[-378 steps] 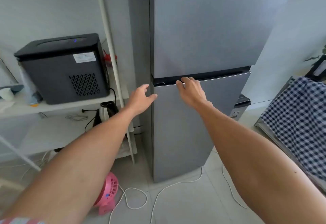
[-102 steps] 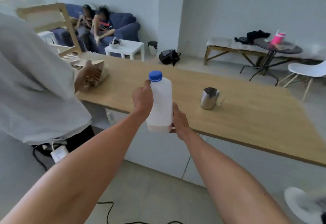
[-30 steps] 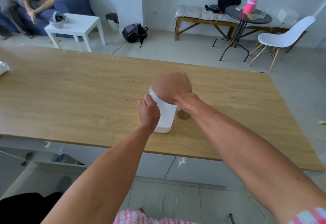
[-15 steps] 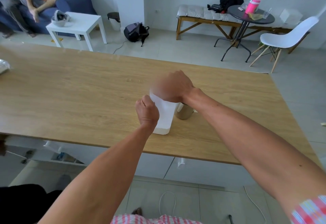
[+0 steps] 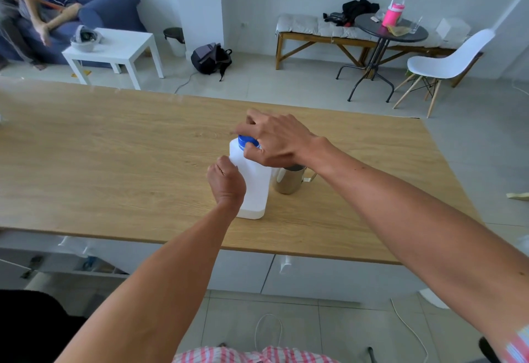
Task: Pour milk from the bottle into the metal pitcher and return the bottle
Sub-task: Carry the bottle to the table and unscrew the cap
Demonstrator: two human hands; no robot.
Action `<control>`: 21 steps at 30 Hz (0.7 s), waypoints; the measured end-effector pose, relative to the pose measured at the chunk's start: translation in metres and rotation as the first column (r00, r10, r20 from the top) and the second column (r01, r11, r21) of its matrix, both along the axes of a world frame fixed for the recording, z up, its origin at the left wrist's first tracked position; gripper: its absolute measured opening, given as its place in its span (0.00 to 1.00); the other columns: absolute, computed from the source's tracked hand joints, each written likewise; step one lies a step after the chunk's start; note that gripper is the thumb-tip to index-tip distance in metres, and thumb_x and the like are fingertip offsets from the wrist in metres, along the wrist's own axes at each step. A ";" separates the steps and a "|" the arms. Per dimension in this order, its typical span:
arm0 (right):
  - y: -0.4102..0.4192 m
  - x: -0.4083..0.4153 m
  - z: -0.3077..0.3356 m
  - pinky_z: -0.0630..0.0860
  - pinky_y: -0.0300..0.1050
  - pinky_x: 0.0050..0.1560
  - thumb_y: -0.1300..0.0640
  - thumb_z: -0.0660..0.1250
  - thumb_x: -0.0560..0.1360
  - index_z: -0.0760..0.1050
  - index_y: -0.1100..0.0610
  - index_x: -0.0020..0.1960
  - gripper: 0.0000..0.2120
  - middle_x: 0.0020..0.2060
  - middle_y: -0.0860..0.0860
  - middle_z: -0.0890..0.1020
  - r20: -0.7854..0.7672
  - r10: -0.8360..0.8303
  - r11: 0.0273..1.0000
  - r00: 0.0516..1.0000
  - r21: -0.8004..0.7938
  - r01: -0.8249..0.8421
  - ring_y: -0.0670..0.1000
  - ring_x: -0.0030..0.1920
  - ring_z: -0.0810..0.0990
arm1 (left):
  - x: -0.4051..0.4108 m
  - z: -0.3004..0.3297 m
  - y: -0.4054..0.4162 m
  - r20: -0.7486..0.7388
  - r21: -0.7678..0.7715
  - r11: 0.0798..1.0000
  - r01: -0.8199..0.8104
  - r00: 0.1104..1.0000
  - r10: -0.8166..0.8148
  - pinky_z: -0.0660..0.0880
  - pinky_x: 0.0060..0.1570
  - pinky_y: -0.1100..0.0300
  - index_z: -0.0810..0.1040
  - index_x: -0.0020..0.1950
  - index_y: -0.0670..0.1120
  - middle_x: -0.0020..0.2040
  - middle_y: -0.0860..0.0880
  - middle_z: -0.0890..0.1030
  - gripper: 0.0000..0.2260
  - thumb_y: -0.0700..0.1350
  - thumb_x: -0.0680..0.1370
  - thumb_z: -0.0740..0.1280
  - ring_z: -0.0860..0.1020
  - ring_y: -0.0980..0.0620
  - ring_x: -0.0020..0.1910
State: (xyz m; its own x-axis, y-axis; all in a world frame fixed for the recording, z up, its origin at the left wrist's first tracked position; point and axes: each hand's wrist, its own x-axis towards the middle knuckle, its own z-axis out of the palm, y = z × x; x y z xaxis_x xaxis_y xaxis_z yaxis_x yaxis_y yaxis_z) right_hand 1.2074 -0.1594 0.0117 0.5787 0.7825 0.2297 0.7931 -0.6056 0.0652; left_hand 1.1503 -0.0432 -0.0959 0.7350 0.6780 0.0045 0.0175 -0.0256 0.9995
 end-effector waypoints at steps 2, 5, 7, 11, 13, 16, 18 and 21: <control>0.003 -0.004 0.002 0.71 0.48 0.38 0.31 0.51 0.79 0.71 0.50 0.62 0.26 0.46 0.50 0.78 0.026 -0.120 0.992 0.992 -0.032 0.121 0.55 0.38 0.76 | -0.001 0.000 0.000 0.002 -0.005 1.000 -0.009 1.000 0.010 0.56 0.31 0.54 0.57 0.28 0.47 0.23 0.55 0.58 0.12 0.44 0.72 0.52 0.56 0.54 0.29; 0.008 -0.008 0.004 0.67 0.48 0.39 0.35 0.55 0.80 0.67 0.52 0.50 0.20 0.43 0.51 0.80 -0.011 -0.184 0.981 0.983 -0.059 0.183 0.57 0.38 0.76 | -0.003 0.001 -0.001 -0.008 0.007 1.000 -0.016 1.000 0.016 0.55 0.30 0.55 0.56 0.28 0.47 0.23 0.55 0.58 0.12 0.44 0.72 0.52 0.56 0.54 0.27; 0.010 -0.011 0.009 0.65 0.48 0.39 0.41 0.58 0.78 0.71 0.52 0.50 0.14 0.44 0.49 0.77 -0.105 -0.146 0.988 0.984 -0.068 0.140 0.57 0.40 0.77 | -0.004 0.001 -0.002 -0.001 0.023 1.000 -0.007 1.000 0.007 0.55 0.29 0.57 0.56 0.29 0.47 0.23 0.55 0.57 0.12 0.44 0.72 0.51 0.56 0.54 0.26; 0.013 -0.015 0.023 0.67 0.47 0.42 0.43 0.58 0.77 0.76 0.45 0.57 0.14 0.48 0.49 0.72 -0.189 -0.132 0.988 0.973 -0.109 0.113 0.53 0.41 0.76 | -0.006 0.006 -0.003 0.010 0.046 0.999 -0.001 1.000 0.001 0.55 0.25 0.62 0.55 0.29 0.47 0.28 0.52 0.57 0.11 0.43 0.72 0.51 0.59 0.56 0.24; 0.014 -0.014 0.026 0.70 0.49 0.45 0.42 0.58 0.79 0.77 0.45 0.60 0.15 0.50 0.48 0.72 -0.182 -0.152 0.984 0.971 -0.119 0.131 0.53 0.44 0.76 | -0.007 0.007 -0.004 0.013 0.041 0.999 0.003 1.000 -0.004 0.56 0.24 0.63 0.56 0.29 0.47 0.29 0.51 0.57 0.11 0.43 0.72 0.51 0.59 0.57 0.23; 0.012 -0.011 0.027 0.71 0.48 0.49 0.43 0.61 0.82 0.78 0.49 0.62 0.15 0.52 0.48 0.74 -0.278 -0.129 0.990 0.952 -0.094 0.107 0.52 0.51 0.76 | -0.007 0.005 -0.003 0.013 0.056 0.998 0.005 1.000 -0.006 0.57 0.24 0.63 0.56 0.29 0.47 0.28 0.51 0.58 0.15 0.41 0.76 0.53 0.59 0.57 0.23; 0.008 -0.007 0.031 0.71 0.46 0.54 0.46 0.64 0.82 0.79 0.50 0.65 0.15 0.56 0.47 0.76 -0.381 -0.087 0.996 0.920 -0.009 0.091 0.50 0.55 0.75 | -0.004 0.003 -0.002 -0.009 0.077 0.997 -0.015 1.000 0.015 0.58 0.24 0.64 0.57 0.29 0.47 0.28 0.51 0.59 0.20 0.35 0.80 0.54 0.60 0.58 0.23; -0.006 -0.001 0.032 0.73 0.40 0.52 0.48 0.72 0.78 0.81 0.52 0.63 0.16 0.53 0.45 0.80 -0.483 -0.046 0.948 0.875 0.255 0.190 0.45 0.48 0.77 | -0.003 0.002 -0.001 -0.030 0.076 0.997 -0.030 0.999 0.032 0.58 0.25 0.63 0.57 0.29 0.46 0.28 0.51 0.60 0.21 0.33 0.81 0.55 0.59 0.57 0.26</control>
